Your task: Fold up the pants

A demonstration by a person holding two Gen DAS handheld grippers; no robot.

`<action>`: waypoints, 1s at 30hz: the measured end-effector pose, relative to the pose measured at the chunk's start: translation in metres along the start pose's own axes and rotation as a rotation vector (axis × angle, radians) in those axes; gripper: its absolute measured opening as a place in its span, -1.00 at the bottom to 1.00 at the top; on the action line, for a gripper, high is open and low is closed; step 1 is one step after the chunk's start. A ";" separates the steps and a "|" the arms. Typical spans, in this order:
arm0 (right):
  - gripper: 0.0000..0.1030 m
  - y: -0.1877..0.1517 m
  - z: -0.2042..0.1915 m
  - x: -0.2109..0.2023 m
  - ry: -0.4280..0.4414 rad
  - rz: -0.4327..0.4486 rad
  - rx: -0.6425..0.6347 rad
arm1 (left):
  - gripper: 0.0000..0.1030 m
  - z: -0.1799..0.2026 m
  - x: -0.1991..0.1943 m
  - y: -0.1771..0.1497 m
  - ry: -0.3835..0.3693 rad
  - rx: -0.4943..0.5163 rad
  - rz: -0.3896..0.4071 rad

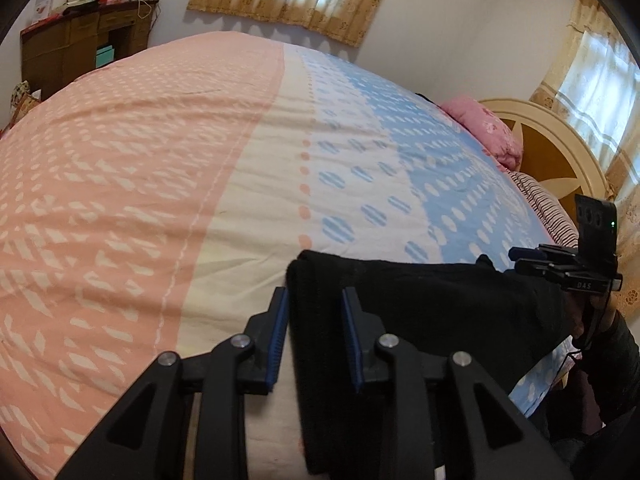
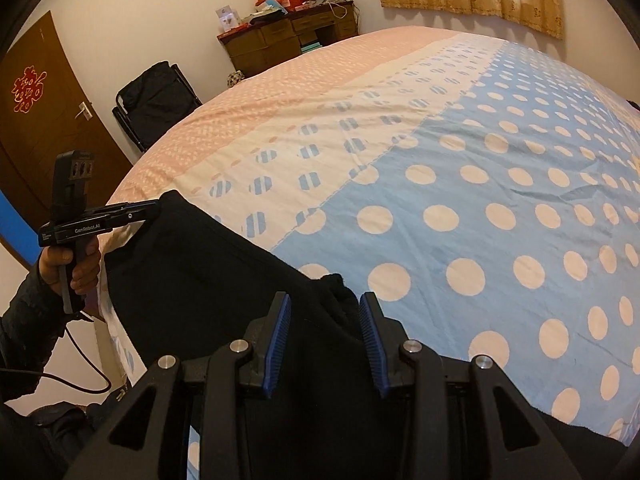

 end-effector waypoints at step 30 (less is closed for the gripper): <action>-0.90 0.021 0.012 0.023 0.101 -0.030 0.226 | -0.87 0.015 -0.009 0.024 -0.031 -0.022 0.104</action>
Point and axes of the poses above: each gripper's, at about its wrist camera, not at the fingertips, and x roughly the way its jaws point, z to its right, y to its top, the point moved 8 cm from there along x, roughly the way its jaws point, and after that the axes turned 5 degrees about z, right-handed, at the moved point
